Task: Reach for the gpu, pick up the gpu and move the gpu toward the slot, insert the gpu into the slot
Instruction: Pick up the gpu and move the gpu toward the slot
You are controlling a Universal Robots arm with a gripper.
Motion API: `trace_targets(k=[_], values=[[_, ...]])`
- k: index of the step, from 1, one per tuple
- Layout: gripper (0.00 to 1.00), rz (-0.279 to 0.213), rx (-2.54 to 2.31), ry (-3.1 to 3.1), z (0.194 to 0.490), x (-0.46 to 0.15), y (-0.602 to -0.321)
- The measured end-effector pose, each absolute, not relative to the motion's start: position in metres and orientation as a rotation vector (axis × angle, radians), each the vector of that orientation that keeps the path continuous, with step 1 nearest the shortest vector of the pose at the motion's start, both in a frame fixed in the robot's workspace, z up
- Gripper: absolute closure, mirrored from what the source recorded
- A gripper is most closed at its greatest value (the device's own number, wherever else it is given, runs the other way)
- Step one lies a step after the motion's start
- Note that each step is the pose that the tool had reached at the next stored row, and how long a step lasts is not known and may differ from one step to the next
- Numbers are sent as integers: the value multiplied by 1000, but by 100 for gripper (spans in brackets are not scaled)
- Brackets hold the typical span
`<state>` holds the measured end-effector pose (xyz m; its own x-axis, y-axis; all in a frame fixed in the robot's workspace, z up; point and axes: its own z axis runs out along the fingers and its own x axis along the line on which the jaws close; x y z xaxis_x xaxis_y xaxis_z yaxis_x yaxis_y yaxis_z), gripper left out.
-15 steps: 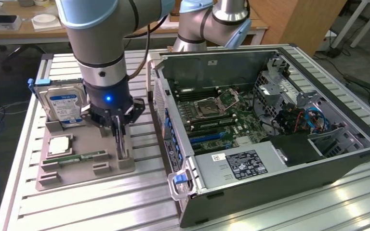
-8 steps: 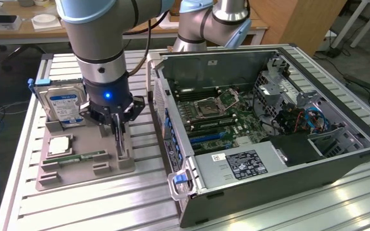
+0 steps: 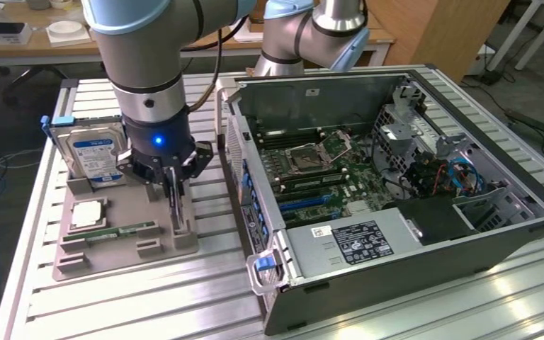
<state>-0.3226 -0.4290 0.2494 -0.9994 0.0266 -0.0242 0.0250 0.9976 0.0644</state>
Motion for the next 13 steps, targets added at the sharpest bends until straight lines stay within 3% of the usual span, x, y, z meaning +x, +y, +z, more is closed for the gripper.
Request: trace_targets(k=[13], values=[[73,100,40,3115,269,-323,-429]])
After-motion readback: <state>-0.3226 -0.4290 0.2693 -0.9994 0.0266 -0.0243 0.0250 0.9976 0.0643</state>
